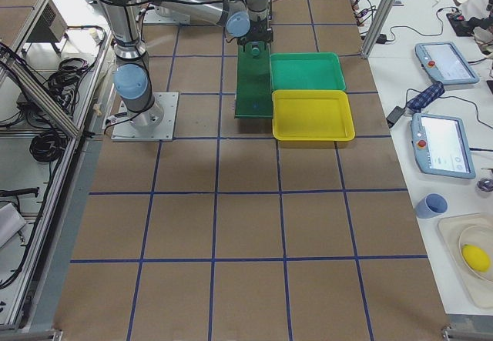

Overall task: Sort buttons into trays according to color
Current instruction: 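Grasp green button with right gripper while left grasps orange cylinder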

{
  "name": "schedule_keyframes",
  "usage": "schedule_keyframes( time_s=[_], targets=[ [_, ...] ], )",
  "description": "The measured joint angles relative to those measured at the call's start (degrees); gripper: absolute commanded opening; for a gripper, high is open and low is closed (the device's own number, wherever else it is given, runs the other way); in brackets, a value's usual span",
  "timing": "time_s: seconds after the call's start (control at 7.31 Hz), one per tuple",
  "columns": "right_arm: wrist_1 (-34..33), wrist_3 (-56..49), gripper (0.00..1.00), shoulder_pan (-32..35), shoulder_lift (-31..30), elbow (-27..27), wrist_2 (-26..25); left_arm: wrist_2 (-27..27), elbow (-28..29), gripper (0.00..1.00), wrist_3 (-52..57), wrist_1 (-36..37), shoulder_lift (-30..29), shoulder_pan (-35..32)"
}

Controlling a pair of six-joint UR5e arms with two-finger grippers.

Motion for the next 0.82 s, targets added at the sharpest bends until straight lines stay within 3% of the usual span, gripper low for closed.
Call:
schedule_keyframes(
  time_s=[0.82],
  targets=[
    [-1.9,0.3,1.00,2.2,3.1,0.4,0.6,0.1,0.1,0.00,0.0,-4.3,4.5,-3.1]
  ],
)
